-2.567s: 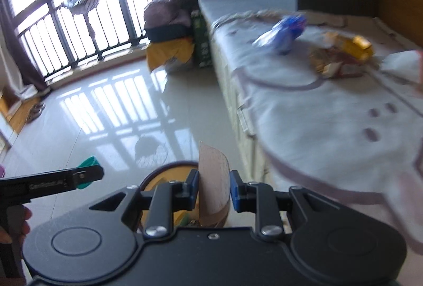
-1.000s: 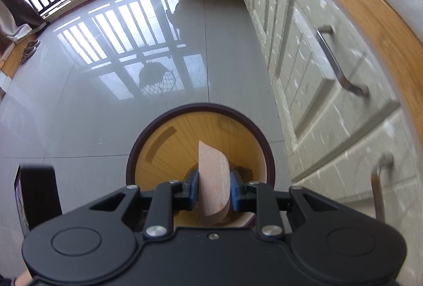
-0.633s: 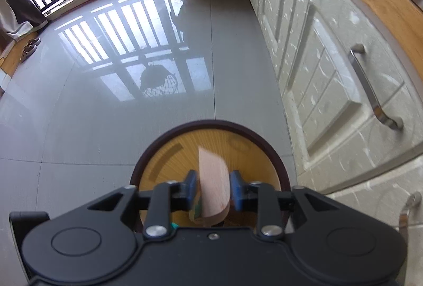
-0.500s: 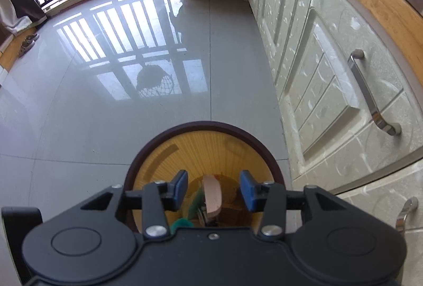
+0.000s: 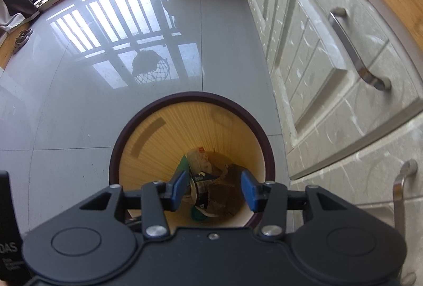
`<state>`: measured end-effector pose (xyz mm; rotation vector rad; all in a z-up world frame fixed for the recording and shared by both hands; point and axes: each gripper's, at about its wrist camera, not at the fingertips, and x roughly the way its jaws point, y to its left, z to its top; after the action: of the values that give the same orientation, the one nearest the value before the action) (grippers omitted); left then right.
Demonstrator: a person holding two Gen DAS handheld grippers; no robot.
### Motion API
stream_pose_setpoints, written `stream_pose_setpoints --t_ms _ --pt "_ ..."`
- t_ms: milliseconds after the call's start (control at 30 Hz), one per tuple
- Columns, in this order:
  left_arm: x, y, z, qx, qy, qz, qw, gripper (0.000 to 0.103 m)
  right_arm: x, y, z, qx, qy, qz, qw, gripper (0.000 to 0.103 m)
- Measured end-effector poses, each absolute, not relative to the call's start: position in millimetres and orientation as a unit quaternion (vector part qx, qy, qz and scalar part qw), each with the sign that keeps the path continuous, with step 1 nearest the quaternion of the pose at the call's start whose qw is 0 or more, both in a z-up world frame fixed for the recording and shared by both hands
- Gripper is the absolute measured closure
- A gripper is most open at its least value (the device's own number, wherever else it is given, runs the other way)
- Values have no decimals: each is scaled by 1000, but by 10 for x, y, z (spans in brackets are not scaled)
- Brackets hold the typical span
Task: Collect trash
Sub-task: 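Open the right tool to drop the stick while the left tool drops the cap, then withdraw both open tools from above the wastebasket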
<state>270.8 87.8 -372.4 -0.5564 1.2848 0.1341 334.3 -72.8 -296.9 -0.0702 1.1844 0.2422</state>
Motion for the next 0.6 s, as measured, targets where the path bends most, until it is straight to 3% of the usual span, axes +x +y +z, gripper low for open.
stream_pose_setpoints --t_ms 133,400,600 --pt "2691 890 -3640 -240 589 63 769 26 3326 -784 -2945 -31 559 110 822 54" --pt "2640 925 -3489 -229 588 60 774 5 3249 -855 -2866 -39 559 106 822 43" --pt "2573 944 -3323 -206 586 66 781 0 3173 -928 -2765 -44 553 98 826 36"
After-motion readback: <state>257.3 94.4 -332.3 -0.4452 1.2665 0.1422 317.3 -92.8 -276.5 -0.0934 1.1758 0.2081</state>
